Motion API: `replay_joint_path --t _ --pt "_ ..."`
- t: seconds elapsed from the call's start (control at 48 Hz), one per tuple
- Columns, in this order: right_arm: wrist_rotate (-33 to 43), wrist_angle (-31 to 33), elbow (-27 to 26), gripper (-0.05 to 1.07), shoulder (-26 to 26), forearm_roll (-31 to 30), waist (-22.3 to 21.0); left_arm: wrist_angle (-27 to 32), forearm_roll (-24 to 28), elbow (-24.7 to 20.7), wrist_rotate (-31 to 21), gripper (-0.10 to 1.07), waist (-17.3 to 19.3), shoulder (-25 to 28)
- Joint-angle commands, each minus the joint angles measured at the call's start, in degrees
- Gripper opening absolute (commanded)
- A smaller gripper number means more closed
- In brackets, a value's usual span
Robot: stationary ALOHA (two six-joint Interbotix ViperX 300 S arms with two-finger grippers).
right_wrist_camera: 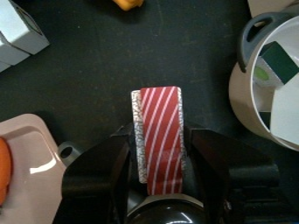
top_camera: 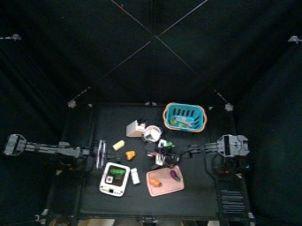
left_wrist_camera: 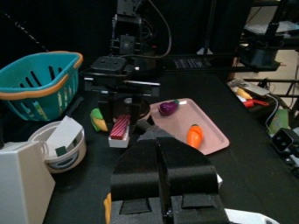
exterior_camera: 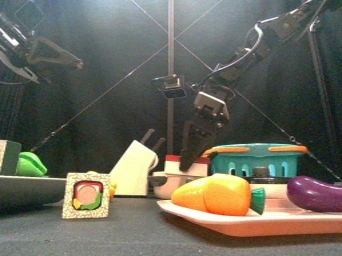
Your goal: Place salmon sushi on plate
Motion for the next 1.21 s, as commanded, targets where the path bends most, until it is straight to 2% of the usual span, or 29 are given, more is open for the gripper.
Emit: replay_joint_path --t 0.0,0.354,0.438,0.583,0.875,1.083,1.188 --pt "0.09 -0.35 -0.79 0.59 -3.43 1.76 -0.18 -0.26 0.62 -0.79 0.09 0.01 0.62 0.26" --pt "1.93 -0.26 1.05 0.59 -10.2 15.03 1.67 -0.26 1.58 -1.05 0.09 0.01 1.05 -0.18" --pt "5.1 -0.18 2.29 0.59 -11.25 16.96 2.11 -0.26 1.58 -1.14 0.09 0.01 0.97 -0.26" --pt "12.74 -0.18 4.83 0.59 -12.83 16.35 3.52 -0.18 1.49 -1.14 0.0 0.01 1.05 -0.26" --pt "34.19 -0.62 9.84 0.59 -15.38 6.68 9.93 -0.18 1.49 -1.14 0.0 0.01 0.97 -0.26" --pt "54.49 0.62 10.55 0.59 -15.12 -7.21 15.91 -0.18 1.49 -1.23 0.09 0.01 0.97 -0.26" --pt "64.95 3.69 10.28 0.59 -14.85 -15.21 18.63 -0.18 1.49 -1.32 0.09 0.01 1.05 -0.26"
